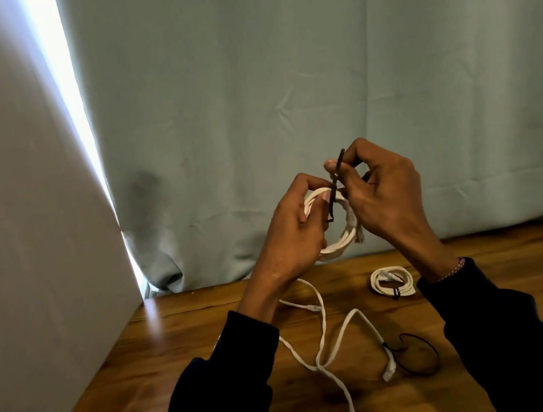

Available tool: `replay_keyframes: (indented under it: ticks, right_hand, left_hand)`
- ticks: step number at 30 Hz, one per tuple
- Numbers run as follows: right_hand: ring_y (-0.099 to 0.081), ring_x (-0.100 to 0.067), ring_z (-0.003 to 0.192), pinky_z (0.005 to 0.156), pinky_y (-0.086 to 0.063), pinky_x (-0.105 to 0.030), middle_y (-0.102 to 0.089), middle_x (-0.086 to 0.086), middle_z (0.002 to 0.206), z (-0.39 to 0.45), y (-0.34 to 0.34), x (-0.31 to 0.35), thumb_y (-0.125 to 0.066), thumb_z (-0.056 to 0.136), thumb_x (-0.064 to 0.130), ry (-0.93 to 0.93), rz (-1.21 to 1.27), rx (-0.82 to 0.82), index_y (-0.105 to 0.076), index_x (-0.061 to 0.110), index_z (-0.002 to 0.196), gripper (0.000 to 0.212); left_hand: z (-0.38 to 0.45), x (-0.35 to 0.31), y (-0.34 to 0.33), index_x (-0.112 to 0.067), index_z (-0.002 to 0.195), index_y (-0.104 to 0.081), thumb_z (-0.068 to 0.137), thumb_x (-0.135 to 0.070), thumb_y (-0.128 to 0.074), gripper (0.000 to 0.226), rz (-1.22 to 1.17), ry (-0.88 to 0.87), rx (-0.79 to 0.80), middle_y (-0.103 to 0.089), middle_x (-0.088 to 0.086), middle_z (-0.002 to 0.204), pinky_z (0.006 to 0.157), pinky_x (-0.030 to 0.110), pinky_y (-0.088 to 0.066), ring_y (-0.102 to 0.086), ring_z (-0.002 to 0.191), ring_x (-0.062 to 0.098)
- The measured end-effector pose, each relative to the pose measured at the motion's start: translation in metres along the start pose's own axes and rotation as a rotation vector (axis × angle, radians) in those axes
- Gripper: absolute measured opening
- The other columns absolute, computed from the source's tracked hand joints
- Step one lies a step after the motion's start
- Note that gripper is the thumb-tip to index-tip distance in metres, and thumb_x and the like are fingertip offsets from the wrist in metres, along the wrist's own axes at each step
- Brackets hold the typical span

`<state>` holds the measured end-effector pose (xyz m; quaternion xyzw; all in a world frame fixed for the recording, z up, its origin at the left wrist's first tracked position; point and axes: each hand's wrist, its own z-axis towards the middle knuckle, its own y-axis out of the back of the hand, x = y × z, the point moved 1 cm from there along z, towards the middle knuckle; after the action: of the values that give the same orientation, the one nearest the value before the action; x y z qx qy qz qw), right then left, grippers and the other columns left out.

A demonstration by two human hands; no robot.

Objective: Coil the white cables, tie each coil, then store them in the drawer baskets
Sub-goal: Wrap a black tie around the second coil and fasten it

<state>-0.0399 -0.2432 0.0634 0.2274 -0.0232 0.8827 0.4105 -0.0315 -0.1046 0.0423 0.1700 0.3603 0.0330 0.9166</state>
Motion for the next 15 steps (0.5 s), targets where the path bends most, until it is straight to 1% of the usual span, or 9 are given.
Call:
replay_keyframes:
  ticks: [2, 4, 6, 8, 9, 12, 15]
  right_hand:
    - [-0.061, -0.01, 0.061, 0.056, -0.05, -0.032, -0.068, 0.013, 0.079, 0.001, -0.001, -0.003, -0.064, 0.094, 0.041, -0.066, -0.001, 0.011, -0.064, 0.024, 0.082, 0.021]
    - [-0.064, -0.01, 0.069, 0.066, -0.056, -0.038, -0.068, 0.015, 0.081, 0.002, -0.003, -0.006, -0.066, 0.093, 0.042, -0.144, 0.022, 0.035, -0.066, 0.024, 0.082, 0.021]
    - [-0.065, -0.008, 0.075, 0.074, -0.057, -0.041, -0.067, 0.016, 0.081, 0.002, -0.005, -0.009, -0.068, 0.092, 0.041, -0.215, 0.033, 0.059, -0.067, 0.024, 0.081, 0.02]
    - [-0.064, -0.005, 0.078, 0.078, -0.057, -0.042, -0.066, 0.017, 0.081, 0.002, -0.007, -0.01, -0.068, 0.091, 0.042, -0.244, 0.044, 0.07, -0.068, 0.023, 0.081, 0.021]
    - [-0.064, -0.005, 0.079, 0.078, -0.057, -0.042, -0.066, 0.017, 0.081, 0.001, -0.007, -0.009, -0.068, 0.091, 0.042, -0.243, 0.049, 0.069, -0.068, 0.023, 0.082, 0.021]
    - [-0.066, -0.006, 0.076, 0.073, -0.059, -0.044, -0.067, 0.017, 0.081, 0.0, -0.008, -0.007, -0.065, 0.093, 0.044, -0.214, 0.075, 0.058, -0.068, 0.024, 0.084, 0.022]
    - [-0.071, -0.008, 0.076, 0.071, -0.061, -0.044, -0.071, 0.012, 0.083, -0.002, -0.011, -0.007, -0.064, 0.094, 0.043, -0.212, 0.147, 0.094, -0.068, 0.024, 0.085, 0.022]
  left_hand:
    - [0.0, -0.001, -0.002, -0.022, 0.114, -0.054, 0.106, -0.028, -0.047, 0.013, -0.027, 0.005, 0.027, -0.05, -0.014, 0.065, 0.054, 0.018, -0.043, -0.05, 0.055, 0.001]
    - [-0.001, -0.001, -0.003, -0.021, 0.117, -0.054, 0.105, -0.027, -0.049, 0.014, -0.014, 0.007, 0.041, -0.055, -0.01, 0.072, 0.054, 0.02, -0.044, -0.052, 0.055, 0.002]
    - [-0.002, 0.0, -0.005, -0.021, 0.117, -0.053, 0.103, -0.026, -0.054, 0.015, 0.017, -0.003, 0.046, -0.061, -0.006, 0.084, 0.055, 0.017, -0.044, -0.056, 0.06, 0.002]
    - [-0.002, 0.002, -0.006, -0.02, 0.115, -0.053, 0.102, -0.025, -0.056, 0.014, 0.039, -0.018, 0.034, -0.063, -0.005, 0.089, 0.055, 0.016, -0.044, -0.058, 0.062, 0.001]
    - [-0.002, 0.003, -0.006, -0.02, 0.114, -0.053, 0.102, -0.025, -0.056, 0.013, 0.053, -0.03, 0.021, -0.063, -0.005, 0.088, 0.055, 0.017, -0.045, -0.059, 0.063, 0.001]
    - [0.0, 0.007, -0.005, -0.021, 0.111, -0.054, 0.103, -0.024, -0.055, 0.009, 0.103, -0.059, -0.025, -0.062, -0.009, 0.086, 0.057, 0.018, -0.048, -0.061, 0.066, 0.001]
    - [0.001, 0.012, -0.005, -0.02, 0.111, -0.054, 0.103, -0.025, -0.054, 0.01, 0.119, -0.017, -0.086, -0.06, -0.014, 0.084, 0.059, 0.019, -0.05, -0.06, 0.067, 0.001]
